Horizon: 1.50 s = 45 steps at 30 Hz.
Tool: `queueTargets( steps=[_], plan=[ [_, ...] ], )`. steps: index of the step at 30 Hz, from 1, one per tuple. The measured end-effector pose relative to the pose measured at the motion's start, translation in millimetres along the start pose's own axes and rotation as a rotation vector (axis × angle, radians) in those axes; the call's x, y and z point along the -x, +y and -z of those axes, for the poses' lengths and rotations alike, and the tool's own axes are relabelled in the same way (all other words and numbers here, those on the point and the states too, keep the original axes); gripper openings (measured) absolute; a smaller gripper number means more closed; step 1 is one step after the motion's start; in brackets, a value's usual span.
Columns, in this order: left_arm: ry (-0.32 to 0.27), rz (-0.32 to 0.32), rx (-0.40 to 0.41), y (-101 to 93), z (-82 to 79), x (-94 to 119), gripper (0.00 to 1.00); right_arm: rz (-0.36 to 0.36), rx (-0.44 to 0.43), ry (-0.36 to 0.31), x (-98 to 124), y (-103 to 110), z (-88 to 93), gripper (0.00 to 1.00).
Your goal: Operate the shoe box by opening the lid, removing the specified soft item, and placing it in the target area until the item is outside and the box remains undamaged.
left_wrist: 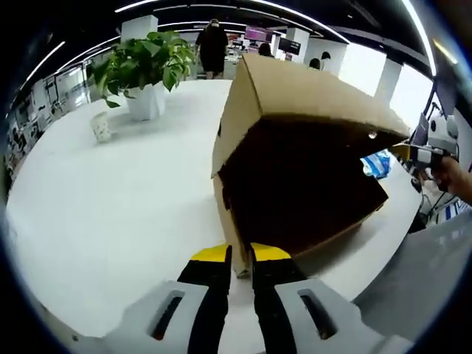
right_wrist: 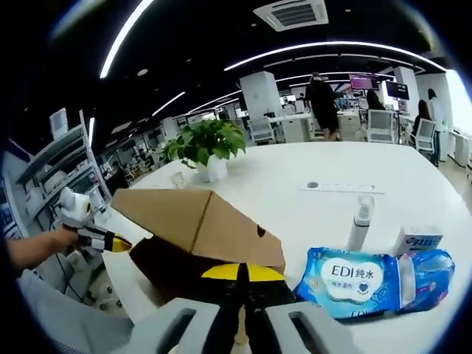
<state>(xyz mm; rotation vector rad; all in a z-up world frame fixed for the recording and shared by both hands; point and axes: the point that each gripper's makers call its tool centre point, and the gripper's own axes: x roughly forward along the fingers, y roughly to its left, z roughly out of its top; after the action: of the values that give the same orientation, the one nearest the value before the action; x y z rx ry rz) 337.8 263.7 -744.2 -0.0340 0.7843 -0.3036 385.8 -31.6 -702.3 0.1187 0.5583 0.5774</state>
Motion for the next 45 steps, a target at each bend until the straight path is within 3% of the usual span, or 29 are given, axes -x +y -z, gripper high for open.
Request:
queueTargets(
  steps=[12,18,24,39,45],
  plan=[
    [-0.139,0.063,-0.07,-11.6,-22.2,11,0.17,-0.039,0.059,0.042,5,6,23.5,0.0],
    [-0.151,0.08,-0.109,-18.6,-23.7,10,0.21,-0.068,0.101,0.062,6,9,36.9,0.03],
    [-0.118,0.084,-0.143,-20.6,-12.2,5,0.26,-0.106,0.157,0.108,7,15,49.3,0.12],
    [-0.006,0.076,-0.239,-21.9,23.7,-5,0.34,-0.166,0.351,0.221,10,23,83.0,0.2],
    [0.005,0.089,-0.241,-25.2,28.6,-9,0.34,-0.17,0.354,0.221,7,24,84.3,0.21]
  ],
)
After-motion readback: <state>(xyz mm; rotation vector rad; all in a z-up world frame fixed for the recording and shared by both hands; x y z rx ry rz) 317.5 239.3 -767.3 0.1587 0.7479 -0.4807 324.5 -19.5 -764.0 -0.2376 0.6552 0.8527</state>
